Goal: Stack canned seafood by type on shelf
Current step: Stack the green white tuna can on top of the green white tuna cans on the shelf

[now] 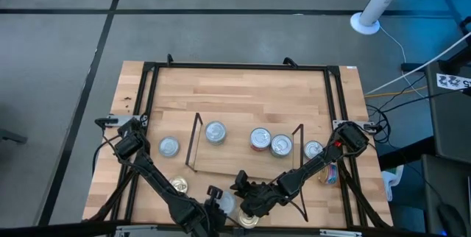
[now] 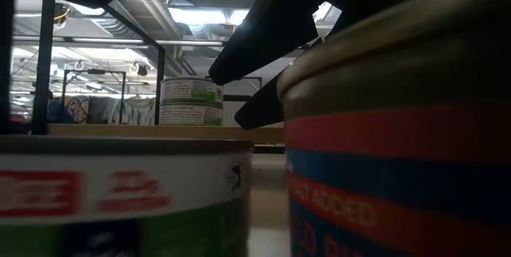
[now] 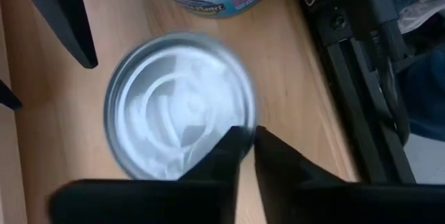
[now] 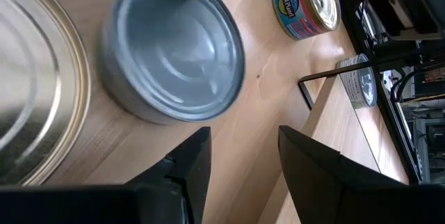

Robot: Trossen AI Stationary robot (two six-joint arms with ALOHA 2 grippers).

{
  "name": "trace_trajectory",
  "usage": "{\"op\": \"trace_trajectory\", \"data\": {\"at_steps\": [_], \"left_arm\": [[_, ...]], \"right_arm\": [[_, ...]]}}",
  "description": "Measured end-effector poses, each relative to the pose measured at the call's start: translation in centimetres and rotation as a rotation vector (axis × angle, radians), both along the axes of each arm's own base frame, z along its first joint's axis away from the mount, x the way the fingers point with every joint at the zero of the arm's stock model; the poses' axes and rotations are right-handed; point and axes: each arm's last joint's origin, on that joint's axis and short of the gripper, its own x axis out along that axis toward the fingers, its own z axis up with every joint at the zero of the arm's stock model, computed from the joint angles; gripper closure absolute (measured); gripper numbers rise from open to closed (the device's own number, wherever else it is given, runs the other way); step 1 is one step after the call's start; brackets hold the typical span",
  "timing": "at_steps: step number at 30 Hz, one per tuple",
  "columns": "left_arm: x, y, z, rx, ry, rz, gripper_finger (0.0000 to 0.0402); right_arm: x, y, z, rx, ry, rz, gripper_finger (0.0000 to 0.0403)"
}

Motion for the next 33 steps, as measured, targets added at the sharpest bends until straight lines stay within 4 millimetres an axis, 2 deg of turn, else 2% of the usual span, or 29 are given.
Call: {"op": "trace_trajectory", "data": {"at_steps": [3, 14, 33], "left_arm": [[0.0, 0.0, 0.0, 0.000, -0.001, 0.000, 0.0396], [0.1, -0.1, 0.2, -0.008, -0.006, 0.025, 0.0400], [0.8, -0.7, 3.1, -0.070, -0.035, 0.094, 0.0401]], "right_arm": [[0.0, 0.0, 0.0, 0.000, 0.000, 0.000, 0.0235], [0.0, 0.0, 0.0, -0.002, 0.000, 0.002, 0.0235], [0.1, -0.1, 0.0, 0.016, 0.017, 0.030, 0.0235]]}}
